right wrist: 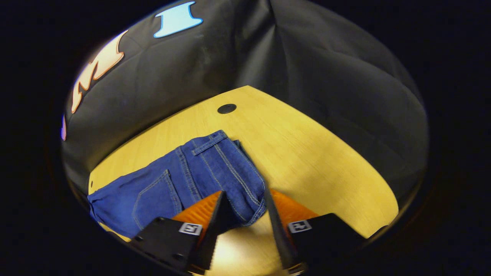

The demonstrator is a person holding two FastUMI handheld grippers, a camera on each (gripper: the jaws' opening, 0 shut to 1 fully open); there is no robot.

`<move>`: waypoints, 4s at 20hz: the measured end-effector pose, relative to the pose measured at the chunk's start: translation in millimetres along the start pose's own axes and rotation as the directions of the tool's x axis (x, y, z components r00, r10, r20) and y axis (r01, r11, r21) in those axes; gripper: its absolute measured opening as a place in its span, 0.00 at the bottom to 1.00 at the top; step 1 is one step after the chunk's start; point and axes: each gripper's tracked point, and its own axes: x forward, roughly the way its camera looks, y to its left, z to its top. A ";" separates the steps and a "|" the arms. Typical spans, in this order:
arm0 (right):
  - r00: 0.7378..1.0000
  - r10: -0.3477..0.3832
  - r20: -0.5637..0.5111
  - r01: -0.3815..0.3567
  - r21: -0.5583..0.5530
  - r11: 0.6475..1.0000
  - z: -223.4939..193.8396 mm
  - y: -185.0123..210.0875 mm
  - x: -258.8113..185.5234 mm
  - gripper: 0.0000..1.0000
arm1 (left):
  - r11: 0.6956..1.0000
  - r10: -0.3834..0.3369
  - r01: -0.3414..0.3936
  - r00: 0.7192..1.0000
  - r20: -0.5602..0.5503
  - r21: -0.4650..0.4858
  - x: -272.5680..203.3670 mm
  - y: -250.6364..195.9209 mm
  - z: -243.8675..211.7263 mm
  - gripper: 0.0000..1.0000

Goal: Grasp the waist and the cuffs of the jeans and fold them to make the two legs overlap; first hold the waist and fold one-third of the jeans toward the cuffs, then hold the cuffs and fold the remaining one-third in the same direction to finish folding.

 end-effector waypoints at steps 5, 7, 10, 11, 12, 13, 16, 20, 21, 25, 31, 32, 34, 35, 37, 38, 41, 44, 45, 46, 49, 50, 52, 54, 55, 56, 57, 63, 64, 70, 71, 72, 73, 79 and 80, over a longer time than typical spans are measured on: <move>1.000 -0.011 0.027 0.011 -0.001 1.000 11.0 -3.7 -6.2 0.07 | 0.998 0.041 -0.041 0.999 -0.005 -0.053 -14.3 24.6 -5.1 0.93; 0.999 -0.037 0.030 0.037 0.009 0.999 17.9 -13.9 -9.7 0.09 | 0.997 0.036 -0.037 0.999 -0.018 -0.068 -17.1 24.9 -9.9 0.95; 0.993 -0.103 0.057 0.103 0.007 0.995 33.7 -31.7 -17.9 0.09 | 0.998 0.043 -0.045 0.998 -0.034 -0.049 -19.4 33.1 -13.1 0.95; 0.991 -0.123 0.059 0.123 0.011 0.992 32.6 -28.9 -18.6 0.09 | 0.998 0.037 -0.039 0.999 -0.037 -0.047 -19.9 33.8 -13.4 0.95; 0.988 -0.141 0.059 0.141 0.019 0.990 33.8 -26.0 -20.4 0.09 | 0.998 0.033 -0.035 0.999 -0.041 -0.044 -20.9 35.1 -14.9 0.95; 0.986 -0.154 0.065 0.153 0.025 0.988 34.4 -21.4 -25.9 0.09 | 0.999 0.031 -0.033 0.998 -0.049 -0.037 -20.5 37.3 -15.7 0.95; 0.981 -0.153 0.123 0.150 0.030 0.988 44.2 -10.4 -37.9 0.09 | 1.000 0.014 -0.016 0.998 -0.066 -0.025 -17.5 42.1 -18.4 0.95; 0.957 -0.064 0.282 0.076 -0.031 0.997 81.9 24.9 -80.5 0.09 | 1.000 -0.010 0.008 0.996 -0.092 -0.026 -6.0 53.4 -26.3 0.95; 0.948 -0.032 0.318 0.050 -0.046 0.998 89.5 21.7 -97.5 0.09 | 0.999 -0.019 0.016 0.995 -0.100 -0.030 -2.4 56.6 -28.2 0.95; 0.919 0.067 0.390 -0.008 -0.151 0.988 82.6 25.1 -118.1 0.09 | 0.998 -0.060 0.055 0.990 -0.131 -0.042 11.8 68.0 -40.5 0.95; 0.898 0.180 0.402 -0.100 -0.213 0.972 89.8 30.0 -133.6 0.09 | 0.992 -0.121 0.113 0.977 -0.174 -0.058 28.0 89.0 -59.0 0.95; 0.894 0.194 0.404 -0.109 -0.223 0.969 88.1 29.7 -130.7 0.09 | 0.991 -0.133 0.124 0.973 -0.190 -0.057 29.8 92.1 -66.1 0.95; 0.886 0.230 0.404 -0.136 -0.249 0.959 88.8 32.5 -132.3 0.09 | 0.989 -0.146 0.140 0.963 -0.226 -0.042 33.8 100.8 -79.7 0.95; 0.880 0.249 0.404 -0.150 -0.261 0.954 90.4 33.4 -132.4 0.09 | 0.989 -0.150 0.146 0.960 -0.238 -0.036 35.6 106.0 -83.8 0.95; 0.870 0.287 0.401 -0.182 -0.279 0.943 90.5 35.1 -132.7 0.09 | 0.986 -0.165 0.161 0.952 -0.257 -0.034 38.2 115.9 -91.0 0.95; 0.864 0.307 0.398 -0.201 -0.287 0.937 90.6 36.1 -131.2 0.09 | 0.985 -0.171 0.169 0.948 -0.267 -0.031 39.0 121.0 -94.2 0.95; 0.848 0.375 0.374 -0.275 -0.295 0.915 87.6 38.0 -128.2 0.09 | 0.983 -0.179 0.183 0.939 -0.293 -0.015 46.2 132.8 -102.3 0.95; 0.843 0.420 0.337 -0.313 -0.327 0.892 83.5 38.8 -118.7 0.09 | 0.980 -0.190 0.197 0.932 -0.308 -0.010 52.2 143.5 -108.2 0.95; 0.846 0.425 0.322 -0.318 -0.336 0.887 82.0 36.3 -116.0 0.11 | 0.979 -0.196 0.204 0.928 -0.316 -0.010 54.8 145.3 -111.6 0.95; 0.850 0.431 0.303 -0.323 -0.346 0.881 79.5 37.0 -116.9 0.11 | 0.978 -0.197 0.207 0.924 -0.326 -0.006 57.0 148.7 -116.9 0.95; 0.867 0.429 0.254 -0.318 -0.382 0.868 73.7 30.3 -112.3 0.09 | 0.976 -0.209 0.219 0.911 -0.357 -0.012 66.4 151.6 -133.4 0.96; 0.873 0.426 0.236 -0.312 -0.400 0.862 71.5 30.7 -111.5 0.09 | 0.975 -0.213 0.222 0.905 -0.367 -0.018 70.9 153.8 -139.2 0.95; 0.869 0.461 0.178 -0.365 -0.398 0.842 77.1 36.6 -118.0 0.15 | 0.974 -0.219 0.223 0.893 -0.394 -0.036 80.2 159.4 -153.9 0.95; 0.856 0.482 0.189 -0.381 -0.402 0.833 87.3 35.5 -127.6 0.57 | 0.973 -0.225 0.226 0.877 -0.425 -0.049 91.1 165.2 -170.0 0.95; 0.852 0.483 0.202 -0.374 -0.411 0.831 89.5 33.0 -131.7 0.79 | 0.973 -0.224 0.226 0.869 -0.440 -0.049 98.2 168.1 -177.1 0.95; 0.855 0.478 0.202 -0.366 -0.419 0.831 87.3 32.1 -135.4 1.00 | 0.973 -0.224 0.228 0.863 -0.452 -0.045 104.5 171.1 -184.3 0.95; 0.862 0.467 0.197 -0.354 -0.423 0.834 86.3 28.9 -136.4 0.94 | 0.971 -0.226 0.233 0.857 -0.463 -0.042 111.0 172.6 -189.7 0.95; 0.892 0.393 0.223 -0.283 -0.403 0.870 96.1 -10.3 -144.9 0.97 | 0.953 -0.259 0.301 0.783 -0.566 -0.019 136.4 163.5 -232.4 0.96; 0.895 0.382 0.232 -0.270 -0.401 0.875 99.6 -17.1 -147.4 0.97 | 0.953 -0.256 0.304 0.760 -0.597 -0.021 136.3 162.4 -241.8 0.96; 0.909 0.345 0.236 -0.231 -0.405 0.885 104.0 -48.5 -153.1 0.97 | 0.931 -0.244 0.359 0.746 -0.619 0.066 139.7 152.4 -245.4 0.92; 0.911 0.342 0.233 -0.230 -0.403 0.886 104.0 -52.0 -153.6 0.97 | 0.934 -0.249 0.354 0.752 -0.611 0.055 142.1 149.2 -242.3 0.80; 0.912 0.341 0.229 -0.232 -0.399 0.887 103.8 -54.6 -155.0 0.97 | 0.939 -0.246 0.342 0.753 -0.610 0.043 139.7 145.1 -244.2 0.68; 0.912 0.341 0.228 -0.233 -0.397 0.888 104.9 -57.3 -155.6 0.97 | 0.939 -0.267 0.342 0.760 -0.593 0.016 140.5 136.6 -242.9 0.57; 0.897 0.354 0.266 -0.241 -0.377 0.894 122.6 -80.3 -172.0 0.97 | 0.973 -0.228 0.196 0.788 -0.572 -0.118 136.1 138.0 -238.0 0.00; 0.894 0.360 0.268 -0.245 -0.379 0.892 125.4 -87.0 -174.8 0.97 | 0.976 -0.216 0.171 0.790 -0.574 -0.133 134.1 136.2 -232.6 0.00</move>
